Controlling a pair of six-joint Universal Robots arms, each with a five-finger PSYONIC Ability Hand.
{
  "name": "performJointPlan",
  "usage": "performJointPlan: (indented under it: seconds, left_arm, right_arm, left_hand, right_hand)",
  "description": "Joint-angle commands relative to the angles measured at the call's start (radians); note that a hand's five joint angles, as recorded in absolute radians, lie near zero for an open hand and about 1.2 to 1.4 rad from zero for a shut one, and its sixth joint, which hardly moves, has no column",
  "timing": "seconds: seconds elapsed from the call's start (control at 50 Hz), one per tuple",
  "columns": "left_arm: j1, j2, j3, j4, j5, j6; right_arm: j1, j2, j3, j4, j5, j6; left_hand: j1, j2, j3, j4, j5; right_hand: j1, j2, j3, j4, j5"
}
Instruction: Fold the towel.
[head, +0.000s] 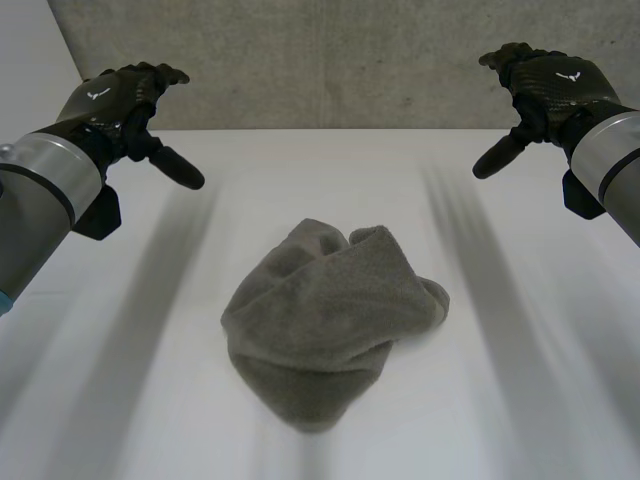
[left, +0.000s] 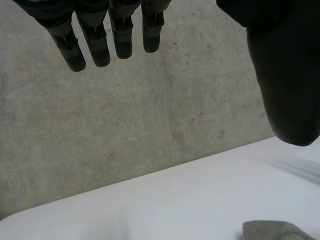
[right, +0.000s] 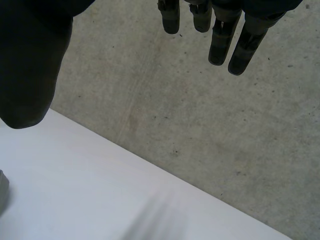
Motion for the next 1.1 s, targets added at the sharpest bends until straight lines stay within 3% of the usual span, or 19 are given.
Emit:
performJointPlan:
  seconds: [0.02,0.58,0.64,0.68,0.74,0.78,0.88,1.02,1.08,1.1]
  left_arm:
    - [0.002,0.005,0.012,0.003,-0.005,-0.013]
    - [0.004,-0.004,0.013,-0.002,0.006,-0.030]
    - [-0.008,-0.013,-0.020,0.001,0.010,-0.024]
    - [-0.014,-0.022,-0.048,0.008,0.010,-0.024]
    - [-0.067,-0.099,-0.105,0.020,0.009,-0.024]
    - [-0.119,-0.174,-0.158,0.032,0.003,-0.021]
    - [-0.146,-0.274,-0.171,0.072,-0.003,-0.012]
    - [-0.157,-0.367,-0.160,0.083,-0.002,0.073]
    - [-0.180,-0.407,-0.143,0.081,-0.005,0.108]
    - [-0.185,-0.418,-0.136,0.080,-0.008,0.117]
  right_arm:
    - [0.002,0.002,0.005,0.000,0.002,-0.001]
    - [0.012,0.014,0.013,0.003,0.008,-0.007]
    - [0.018,0.012,0.018,0.008,-0.001,-0.029]
    - [0.018,0.016,0.030,0.052,-0.044,-0.125]
    - [0.019,0.017,0.038,0.074,-0.066,-0.173]
    - [0.032,0.017,0.053,0.089,-0.089,-0.231]
    - [0.194,0.094,0.082,0.106,-0.110,-0.398]
    - [0.271,0.163,0.120,0.100,-0.107,-0.426]
    - [0.300,0.212,0.119,0.098,-0.107,-0.429]
    - [0.317,0.232,0.113,0.098,-0.106,-0.431]
  left_hand:
    - [-0.108,-0.057,-0.049,-0.056,-0.051]
    - [-0.096,-0.045,-0.049,-0.056,-0.044]
    - [-0.102,-0.051,-0.049,-0.056,-0.050]
    - [-0.102,-0.051,-0.049,-0.056,-0.050]
    - [-0.102,-0.051,-0.049,-0.056,-0.050]
    - [-0.102,-0.051,-0.049,-0.056,-0.050]
    - [-0.099,-0.048,-0.049,-0.056,-0.047]
    - [-0.081,-0.031,-0.049,-0.056,-0.029]
    - [-0.014,0.037,-0.049,-0.056,0.038]
    - [0.077,0.127,-0.049,-0.056,0.128]
  right_hand:
    - [-0.098,-0.086,-0.023,-0.058,-0.063]
    - [-0.098,-0.086,-0.023,-0.058,-0.063]
    - [-0.098,-0.086,-0.023,-0.058,-0.063]
    - [-0.098,-0.086,-0.023,-0.058,-0.063]
    - [-0.098,-0.086,-0.023,-0.058,-0.063]
    - [-0.098,-0.086,-0.023,-0.058,-0.063]
    - [-0.098,-0.086,-0.023,-0.058,-0.063]
    - [-0.054,-0.042,-0.023,-0.058,-0.063]
    - [0.109,0.121,-0.023,-0.058,-0.030]
    - [0.261,0.273,-0.023,-0.058,0.122]
